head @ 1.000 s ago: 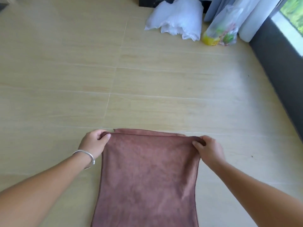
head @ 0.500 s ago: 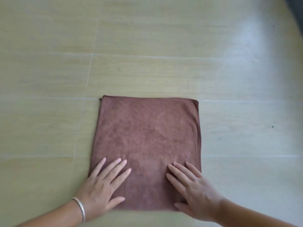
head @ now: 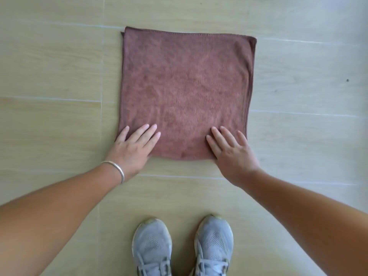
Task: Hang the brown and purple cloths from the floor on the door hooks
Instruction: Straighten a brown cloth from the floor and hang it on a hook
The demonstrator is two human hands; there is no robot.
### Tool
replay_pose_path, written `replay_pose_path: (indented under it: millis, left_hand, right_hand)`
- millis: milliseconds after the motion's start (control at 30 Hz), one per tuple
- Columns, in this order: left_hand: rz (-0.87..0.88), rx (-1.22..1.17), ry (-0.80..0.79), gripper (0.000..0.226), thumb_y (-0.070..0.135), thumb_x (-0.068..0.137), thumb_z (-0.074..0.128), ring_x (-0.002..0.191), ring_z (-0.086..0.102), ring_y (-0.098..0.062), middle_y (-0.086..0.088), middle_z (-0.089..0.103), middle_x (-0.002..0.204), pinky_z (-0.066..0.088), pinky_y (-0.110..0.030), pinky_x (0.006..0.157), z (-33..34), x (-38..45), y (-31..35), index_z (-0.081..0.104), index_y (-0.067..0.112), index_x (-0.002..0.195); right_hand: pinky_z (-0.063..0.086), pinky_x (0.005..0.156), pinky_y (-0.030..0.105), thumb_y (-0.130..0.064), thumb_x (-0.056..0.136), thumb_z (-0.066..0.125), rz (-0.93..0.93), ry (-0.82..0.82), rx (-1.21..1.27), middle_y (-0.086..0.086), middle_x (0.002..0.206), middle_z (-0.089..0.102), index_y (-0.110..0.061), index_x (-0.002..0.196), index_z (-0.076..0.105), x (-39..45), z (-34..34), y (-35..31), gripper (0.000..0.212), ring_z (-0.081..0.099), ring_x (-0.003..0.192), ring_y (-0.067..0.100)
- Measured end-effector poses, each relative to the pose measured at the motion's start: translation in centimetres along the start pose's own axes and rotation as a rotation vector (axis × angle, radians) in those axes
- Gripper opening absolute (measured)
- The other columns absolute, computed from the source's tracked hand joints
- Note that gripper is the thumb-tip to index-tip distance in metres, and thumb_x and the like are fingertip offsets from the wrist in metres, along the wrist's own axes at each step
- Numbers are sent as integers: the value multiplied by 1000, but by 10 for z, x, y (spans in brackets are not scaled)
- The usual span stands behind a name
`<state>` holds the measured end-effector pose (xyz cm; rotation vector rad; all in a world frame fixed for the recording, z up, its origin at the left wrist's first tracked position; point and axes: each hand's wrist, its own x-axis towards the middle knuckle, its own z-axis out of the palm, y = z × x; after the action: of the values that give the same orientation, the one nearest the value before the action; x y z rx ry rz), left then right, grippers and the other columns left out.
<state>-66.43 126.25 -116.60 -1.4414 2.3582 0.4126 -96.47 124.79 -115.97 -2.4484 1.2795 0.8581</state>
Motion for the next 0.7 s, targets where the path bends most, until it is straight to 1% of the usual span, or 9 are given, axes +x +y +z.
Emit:
replay_pose_path:
  millis: [100, 133, 200, 267, 333, 467, 567, 633, 700]
  left_hand:
    - [-39, 82, -177, 63, 31, 97, 44, 146, 15, -14, 2, 17, 160, 15, -44, 116, -20, -16, -6, 18, 19, 153]
    - [-42, 99, -219, 61, 32, 98, 40, 147, 12, -12, 4, 16, 160, 13, -40, 117, -32, -23, -8, 15, 21, 153]
    - [-46, 88, -243, 58, 30, 98, 40, 145, 16, -9, 8, 22, 158, 13, -35, 117, -64, -33, -12, 19, 24, 152]
    - [-49, 81, -246, 54, 27, 97, 41, 143, 23, -8, 11, 32, 153, 16, -33, 116, -102, -39, -15, 27, 27, 148]
    - [-65, 86, -232, 48, 23, 95, 42, 137, 33, -8, 13, 43, 144, 21, -31, 114, -146, -42, -18, 36, 29, 143]
    - [-106, 93, -204, 31, 25, 93, 45, 115, 54, -10, 14, 60, 120, 30, -28, 105, -253, -51, -28, 52, 33, 122]
    - [-141, 109, -189, 24, 30, 94, 47, 110, 57, -13, 13, 62, 115, 34, -26, 91, -349, -63, -38, 54, 32, 116]
    - [-167, 74, -178, 22, 29, 94, 47, 106, 58, -16, 11, 64, 112, 36, -28, 80, -419, -75, -44, 56, 31, 114]
    - [-180, 6, -182, 19, 29, 94, 46, 99, 60, -19, 9, 66, 105, 39, -29, 73, -492, -91, -47, 57, 33, 108]
  right_hand:
    - [11, 116, 50, -47, 100, 24, 3, -39, -5, 8, 160, 8, -21, 153, 11, -25, -22, 10, 60, 6, 147, 27]
    - [11, 116, 49, -45, 100, 26, -7, -42, -7, 7, 159, 11, -21, 152, 14, -36, -34, 13, 59, 8, 147, 26]
    - [12, 116, 46, -35, 101, 30, -25, -41, -2, 5, 158, 16, -21, 151, 18, -57, -65, 21, 53, 9, 147, 24]
    - [13, 117, 42, -20, 97, 29, -9, -20, 33, 1, 156, 21, -21, 147, 24, -71, -100, 29, 50, 11, 146, 21]
    - [15, 117, 39, -15, 92, 27, 22, 17, 64, -2, 149, 30, -22, 140, 34, -84, -144, 39, 49, 15, 144, 18]
    - [16, 115, 36, -14, 94, 33, 96, 73, 110, -4, 139, 41, -23, 131, 44, -116, -236, 63, 39, 20, 141, 17]
    - [15, 115, 34, -24, 97, 44, 129, 107, 150, -6, 140, 41, -26, 128, 47, -145, -314, 85, 32, 18, 143, 16]
    - [14, 114, 32, -21, 96, 45, 141, 168, 197, -6, 143, 40, -26, 127, 50, -170, -370, 101, 32, 18, 144, 16]
    - [17, 113, 31, -19, 97, 43, 146, 244, 234, -7, 144, 41, -27, 125, 53, -200, -427, 116, 31, 21, 143, 15]
